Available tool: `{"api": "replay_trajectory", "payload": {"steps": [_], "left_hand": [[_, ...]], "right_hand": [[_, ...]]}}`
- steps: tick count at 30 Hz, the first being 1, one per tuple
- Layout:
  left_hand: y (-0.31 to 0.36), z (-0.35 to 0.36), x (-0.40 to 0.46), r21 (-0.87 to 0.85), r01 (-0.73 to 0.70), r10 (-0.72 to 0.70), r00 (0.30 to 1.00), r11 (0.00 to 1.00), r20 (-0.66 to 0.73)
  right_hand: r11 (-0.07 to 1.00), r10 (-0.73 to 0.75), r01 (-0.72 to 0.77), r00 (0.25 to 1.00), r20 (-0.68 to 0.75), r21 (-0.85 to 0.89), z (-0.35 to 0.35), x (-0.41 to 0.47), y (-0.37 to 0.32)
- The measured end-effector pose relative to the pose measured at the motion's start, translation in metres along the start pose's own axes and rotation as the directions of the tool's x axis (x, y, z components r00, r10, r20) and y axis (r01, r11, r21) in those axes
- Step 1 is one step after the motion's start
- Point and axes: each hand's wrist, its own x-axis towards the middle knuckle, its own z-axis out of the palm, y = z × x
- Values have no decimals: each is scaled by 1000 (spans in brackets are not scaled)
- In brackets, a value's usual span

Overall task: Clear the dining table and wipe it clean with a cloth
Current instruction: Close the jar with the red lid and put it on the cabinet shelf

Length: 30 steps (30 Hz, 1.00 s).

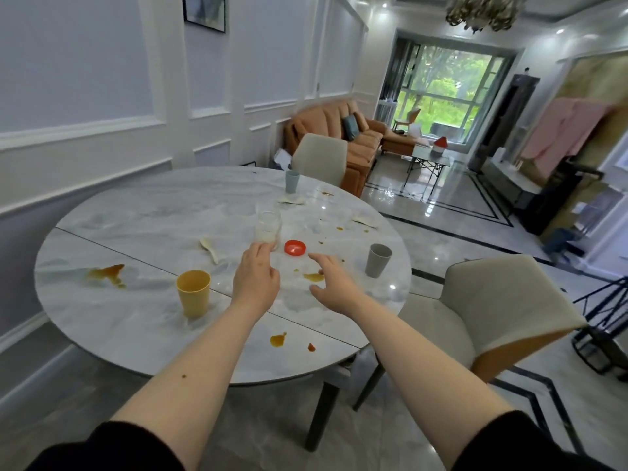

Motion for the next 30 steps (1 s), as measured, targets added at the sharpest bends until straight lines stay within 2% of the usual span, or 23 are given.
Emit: {"api": "replay_trajectory", "payload": {"steps": [9,14,19,25,30], "left_hand": [[-29,71,79,-58,86,-84,996,995,32],[-45,123,121,-87,216,-214,976,972,32],[-66,176,165,-36,311,-310,950,950,38],[-92,221,220,33,357,-355,933,934,-58],[-116,253,252,-82,432,-439,883,898,-166]], "right_hand": [[999,45,-46,997,59,3,17,98,48],[999,28,-26,994,109,-19,32,166,81],[999,4,4,987,158,-51,55,234,123],[991,-35,60,979,201,-122,80,306,163],[987,-33,63,979,201,-145,104,357,184]]}}
